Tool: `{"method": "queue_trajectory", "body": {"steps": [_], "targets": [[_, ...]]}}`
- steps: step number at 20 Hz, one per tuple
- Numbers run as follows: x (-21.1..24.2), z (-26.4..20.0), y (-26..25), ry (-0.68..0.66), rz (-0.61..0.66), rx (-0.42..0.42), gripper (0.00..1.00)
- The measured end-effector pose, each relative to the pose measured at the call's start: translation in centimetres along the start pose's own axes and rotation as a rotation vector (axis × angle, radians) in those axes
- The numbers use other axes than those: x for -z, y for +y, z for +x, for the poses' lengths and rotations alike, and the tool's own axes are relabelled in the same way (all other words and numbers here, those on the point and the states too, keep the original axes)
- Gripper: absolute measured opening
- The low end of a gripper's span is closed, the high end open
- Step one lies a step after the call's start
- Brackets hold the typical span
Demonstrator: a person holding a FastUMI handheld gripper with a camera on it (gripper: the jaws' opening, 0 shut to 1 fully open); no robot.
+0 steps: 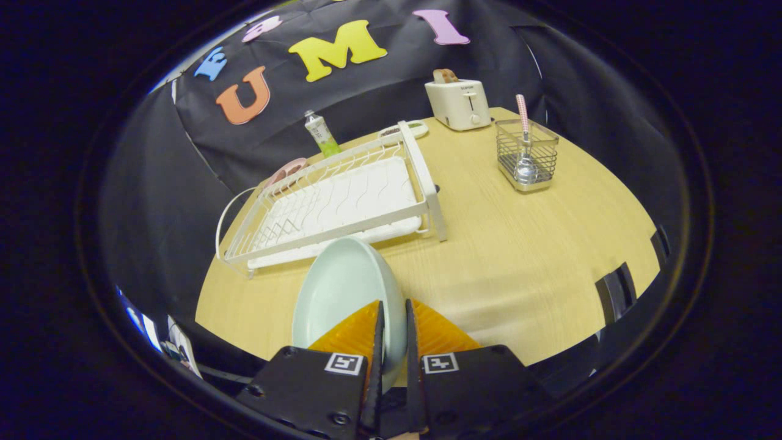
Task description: Take the plate from the dish rack, then take the spoon from the basket and place it into the plate.
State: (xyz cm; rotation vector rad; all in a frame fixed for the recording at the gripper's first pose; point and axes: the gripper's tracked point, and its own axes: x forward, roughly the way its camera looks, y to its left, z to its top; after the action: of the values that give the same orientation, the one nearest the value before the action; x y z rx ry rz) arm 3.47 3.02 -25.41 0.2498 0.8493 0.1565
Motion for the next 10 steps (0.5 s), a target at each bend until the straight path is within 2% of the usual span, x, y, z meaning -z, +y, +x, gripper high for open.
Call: {"method": "queue_trajectory", "body": {"steps": [4, 7, 10], "targets": [[0.9, 1.1, -1.1, 0.021, -0.037, 0.025, 0.27], [1.6, 2.0, -1.2, 0.038, -0.019, -0.013, 0.32], [1.0, 2.2, -3.1, 0.0, -0.008, 0.038, 0.32]]}}
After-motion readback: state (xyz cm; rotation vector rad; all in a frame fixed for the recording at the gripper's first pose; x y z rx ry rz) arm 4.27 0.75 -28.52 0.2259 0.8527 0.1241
